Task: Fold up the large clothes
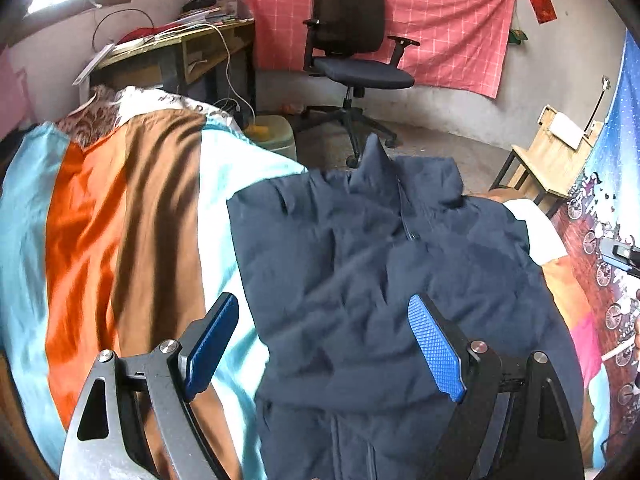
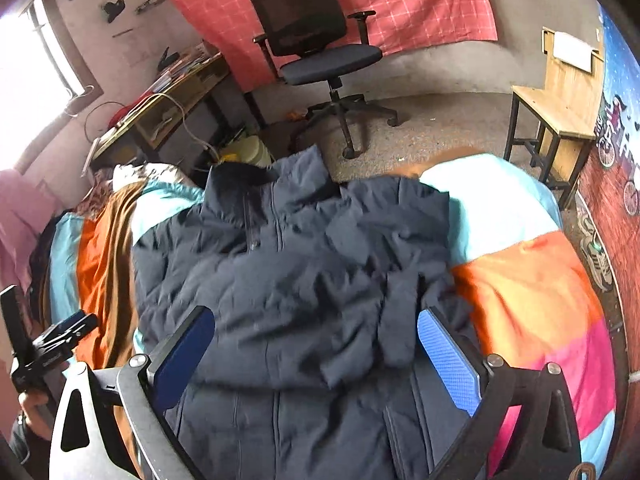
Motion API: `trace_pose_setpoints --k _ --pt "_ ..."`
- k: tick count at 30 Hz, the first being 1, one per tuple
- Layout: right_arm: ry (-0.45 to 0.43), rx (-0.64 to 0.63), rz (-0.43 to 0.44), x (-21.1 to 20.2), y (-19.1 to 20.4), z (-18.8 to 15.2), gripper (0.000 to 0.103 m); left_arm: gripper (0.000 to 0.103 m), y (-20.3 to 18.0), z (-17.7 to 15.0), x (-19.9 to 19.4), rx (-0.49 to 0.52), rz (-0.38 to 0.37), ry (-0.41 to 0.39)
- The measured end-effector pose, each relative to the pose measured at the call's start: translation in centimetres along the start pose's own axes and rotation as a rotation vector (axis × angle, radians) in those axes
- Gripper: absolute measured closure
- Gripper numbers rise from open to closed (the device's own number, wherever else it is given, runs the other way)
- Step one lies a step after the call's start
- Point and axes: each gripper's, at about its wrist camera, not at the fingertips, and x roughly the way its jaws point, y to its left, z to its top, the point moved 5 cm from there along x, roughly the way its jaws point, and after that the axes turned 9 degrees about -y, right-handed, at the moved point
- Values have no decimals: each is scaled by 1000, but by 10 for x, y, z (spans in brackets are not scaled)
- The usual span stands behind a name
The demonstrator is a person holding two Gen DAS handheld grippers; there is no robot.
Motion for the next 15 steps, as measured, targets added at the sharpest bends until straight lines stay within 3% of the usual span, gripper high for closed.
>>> trace_pose_setpoints --k 4,9,15 --pt "-8 2 23 43 1 28 0 20 10 35 35 1 33 -8" --pt "20 4 78 128 -1 59 0 20 21 71 106 -83 49 -54" --pt "50 70 158 230 -12 91 0 20 9 92 188 -126 -23 -56"
